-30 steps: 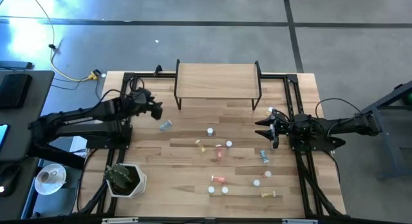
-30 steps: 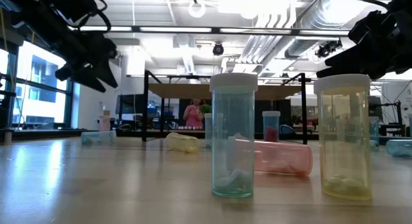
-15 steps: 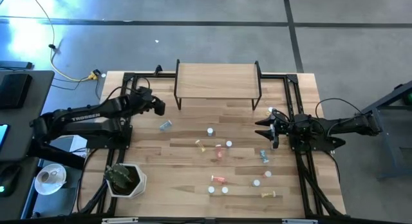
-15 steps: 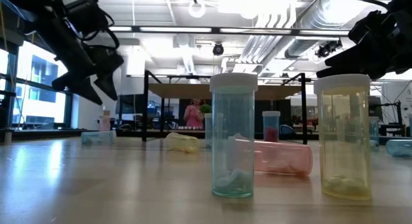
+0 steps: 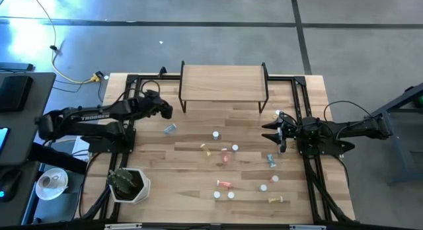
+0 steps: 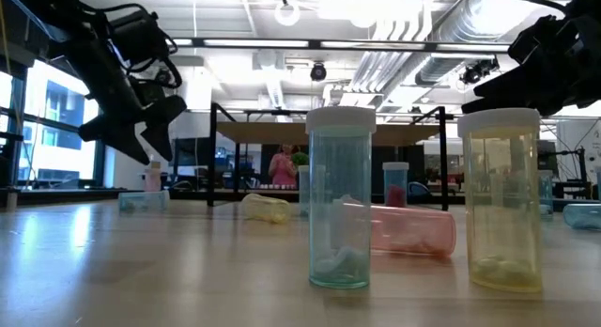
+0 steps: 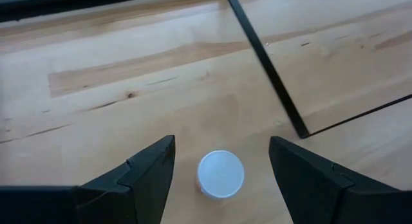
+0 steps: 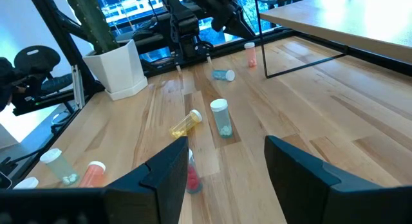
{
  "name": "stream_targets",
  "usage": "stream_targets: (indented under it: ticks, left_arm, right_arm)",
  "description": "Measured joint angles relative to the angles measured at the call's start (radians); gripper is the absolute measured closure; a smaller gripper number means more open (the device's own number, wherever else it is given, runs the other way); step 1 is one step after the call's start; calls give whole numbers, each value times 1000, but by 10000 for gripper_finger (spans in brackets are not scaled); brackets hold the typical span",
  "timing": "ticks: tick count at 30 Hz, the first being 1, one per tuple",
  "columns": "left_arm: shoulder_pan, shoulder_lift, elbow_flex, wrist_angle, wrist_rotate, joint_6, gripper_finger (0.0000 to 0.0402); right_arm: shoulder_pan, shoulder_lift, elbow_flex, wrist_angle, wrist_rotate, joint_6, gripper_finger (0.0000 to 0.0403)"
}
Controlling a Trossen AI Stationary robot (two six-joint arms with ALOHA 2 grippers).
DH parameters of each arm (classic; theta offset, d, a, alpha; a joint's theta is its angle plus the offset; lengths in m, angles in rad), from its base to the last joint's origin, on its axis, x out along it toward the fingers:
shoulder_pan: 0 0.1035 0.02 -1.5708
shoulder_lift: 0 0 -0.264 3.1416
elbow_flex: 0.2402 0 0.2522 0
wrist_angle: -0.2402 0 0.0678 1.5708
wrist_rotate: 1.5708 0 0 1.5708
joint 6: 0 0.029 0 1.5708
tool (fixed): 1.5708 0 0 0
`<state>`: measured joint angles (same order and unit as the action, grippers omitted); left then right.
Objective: Pick and place medicine bottles onto shelf by color
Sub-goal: Put the pink pill bottle on the shelf
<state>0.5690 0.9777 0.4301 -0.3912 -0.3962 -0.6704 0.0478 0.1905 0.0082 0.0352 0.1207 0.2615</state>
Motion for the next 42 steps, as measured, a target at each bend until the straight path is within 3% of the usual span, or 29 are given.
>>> stream_targets:
  ticks: [32, 42]
  left_arm:
    - [-2, 122, 0, 1, 19, -8, 163]
    - [-2, 122, 0, 1, 20, 0, 230]
  right_arm:
    - [0, 0, 0, 0, 0, 0, 208]
    - [0, 0, 0, 0, 0, 0, 208]
